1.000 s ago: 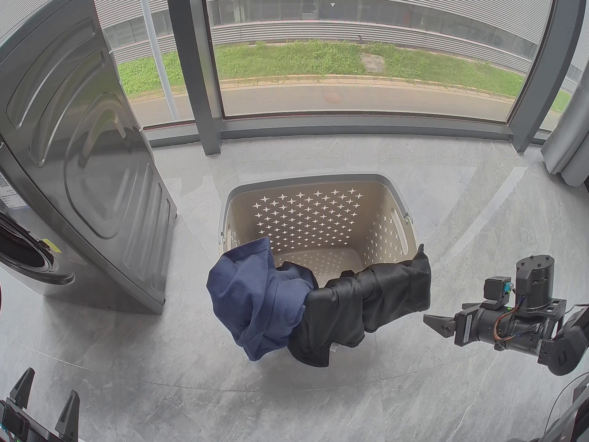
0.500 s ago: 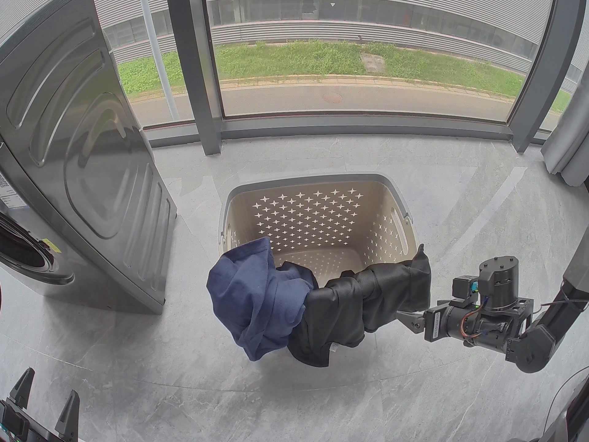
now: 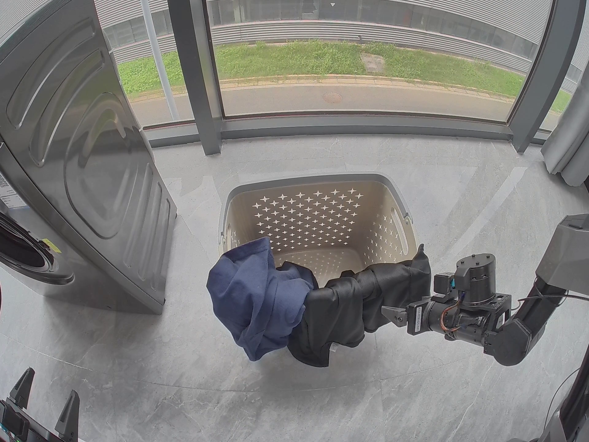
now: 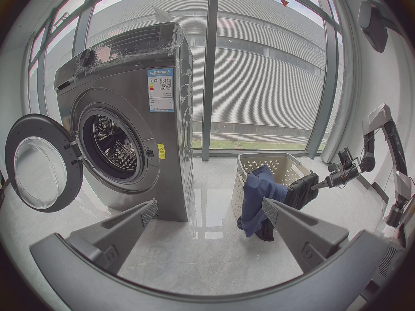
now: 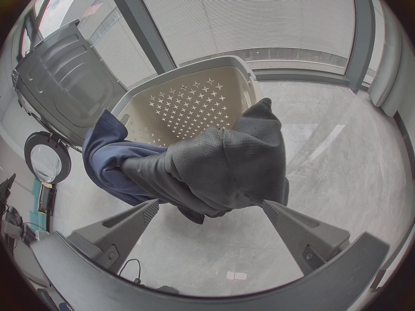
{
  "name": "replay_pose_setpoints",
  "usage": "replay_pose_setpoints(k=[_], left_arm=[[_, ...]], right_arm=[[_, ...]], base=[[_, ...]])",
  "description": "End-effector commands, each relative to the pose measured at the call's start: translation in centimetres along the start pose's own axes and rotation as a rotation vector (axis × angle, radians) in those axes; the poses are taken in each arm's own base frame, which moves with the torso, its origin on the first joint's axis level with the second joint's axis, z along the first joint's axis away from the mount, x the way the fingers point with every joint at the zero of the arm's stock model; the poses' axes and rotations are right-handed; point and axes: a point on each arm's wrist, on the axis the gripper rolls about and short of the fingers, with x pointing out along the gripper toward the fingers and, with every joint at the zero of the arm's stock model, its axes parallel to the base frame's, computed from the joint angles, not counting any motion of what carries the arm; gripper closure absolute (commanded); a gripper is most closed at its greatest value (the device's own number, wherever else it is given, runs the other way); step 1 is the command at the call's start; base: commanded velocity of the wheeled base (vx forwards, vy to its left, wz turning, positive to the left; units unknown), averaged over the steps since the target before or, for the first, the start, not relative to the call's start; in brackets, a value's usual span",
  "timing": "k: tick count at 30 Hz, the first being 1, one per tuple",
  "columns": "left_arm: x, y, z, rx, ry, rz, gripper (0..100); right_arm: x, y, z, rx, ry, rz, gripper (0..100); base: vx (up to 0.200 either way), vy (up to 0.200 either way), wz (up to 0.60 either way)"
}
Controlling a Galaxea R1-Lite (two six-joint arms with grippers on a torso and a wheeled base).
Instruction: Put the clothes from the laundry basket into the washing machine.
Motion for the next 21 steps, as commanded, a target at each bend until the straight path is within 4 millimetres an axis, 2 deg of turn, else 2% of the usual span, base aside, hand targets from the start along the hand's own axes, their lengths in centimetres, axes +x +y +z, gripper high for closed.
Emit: replay_pose_setpoints(k=[1,16,17,21], left_arm=[[0.0,0.0,-0.5,0.0,-0.001,0.0,0],[0.0,0.0,-0.5,0.0,-0.001,0.0,0],[0.0,0.0,-0.5,0.0,-0.001,0.0,0],[0.0,0.0,-0.5,0.0,-0.001,0.0,0]], right_arm=[[1.6,-0.1,-0.5,0.002,0.02,-0.006,0],[3.8,0.0,0.1,0.003,-0.02,0.002,0],[3.9,0.0,0.1,0.003,-0.02,0.002,100],[3.9,0.1,0.4,0.003,-0.038,0.008,100]], base=[[0.0,0.0,0.0],[0.0,0.0,0.0],[0.0,0.0,0.0],[0.0,0.0,0.0]])
